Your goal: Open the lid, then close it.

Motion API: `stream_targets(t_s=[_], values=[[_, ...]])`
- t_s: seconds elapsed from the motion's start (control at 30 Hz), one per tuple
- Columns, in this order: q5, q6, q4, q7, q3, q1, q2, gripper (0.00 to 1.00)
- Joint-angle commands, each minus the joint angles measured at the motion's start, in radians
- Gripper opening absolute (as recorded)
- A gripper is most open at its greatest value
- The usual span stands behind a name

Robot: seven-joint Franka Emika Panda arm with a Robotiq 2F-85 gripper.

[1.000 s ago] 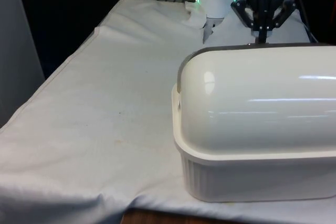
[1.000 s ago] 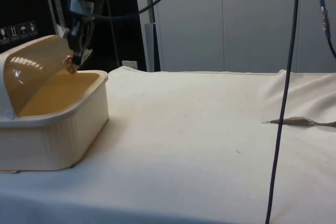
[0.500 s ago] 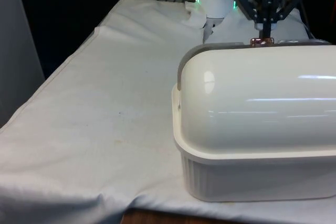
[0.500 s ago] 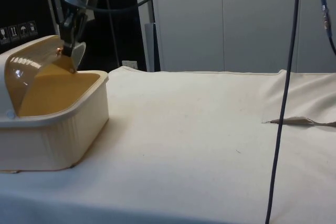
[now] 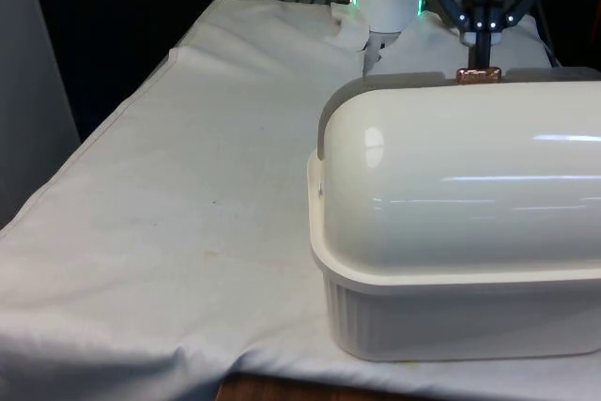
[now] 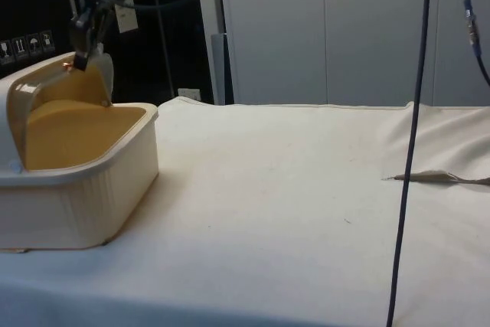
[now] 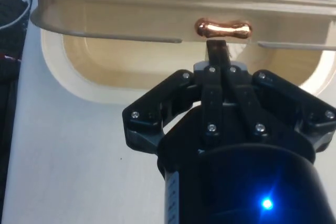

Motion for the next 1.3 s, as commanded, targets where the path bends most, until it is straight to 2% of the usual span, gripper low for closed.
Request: stream_targets(t_s=[0.0, 0.3, 0.6, 0.63, 0.7, 0.87, 0.9, 0.93, 1.17, 1.2, 1.27], values=[[0.000, 0.000, 0.009, 0.000, 0.000, 0.000, 0.007, 0.00], [0.001, -0.001, 0.106, 0.001, -0.002, -0.003, 0.073, 0.00], [0.000, -0.039, 0.139, -0.001, -0.003, -0.003, 0.050, 0.00], [0.000, -0.027, 0.139, 0.000, -0.002, -0.003, 0.057, 0.00], [-0.002, -0.058, 0.152, -0.001, -0.003, -0.002, 0.041, 0.00], [-0.007, -0.085, 0.175, 0.002, -0.006, 0.001, 0.026, 0.00], [-0.001, -0.074, 0.174, -0.001, -0.002, -0.001, 0.030, 0.00], [-0.010, -0.095, 0.185, 0.004, -0.007, 0.003, 0.023, 0.00], [-0.013, -0.139, 0.227, 0.005, -0.007, 0.005, 0.008, 0.00], [-0.004, -0.134, 0.230, -0.001, -0.002, 0.001, 0.011, 0.00], [-0.013, -0.160, 0.246, 0.005, -0.006, 0.005, 0.002, 0.00]])
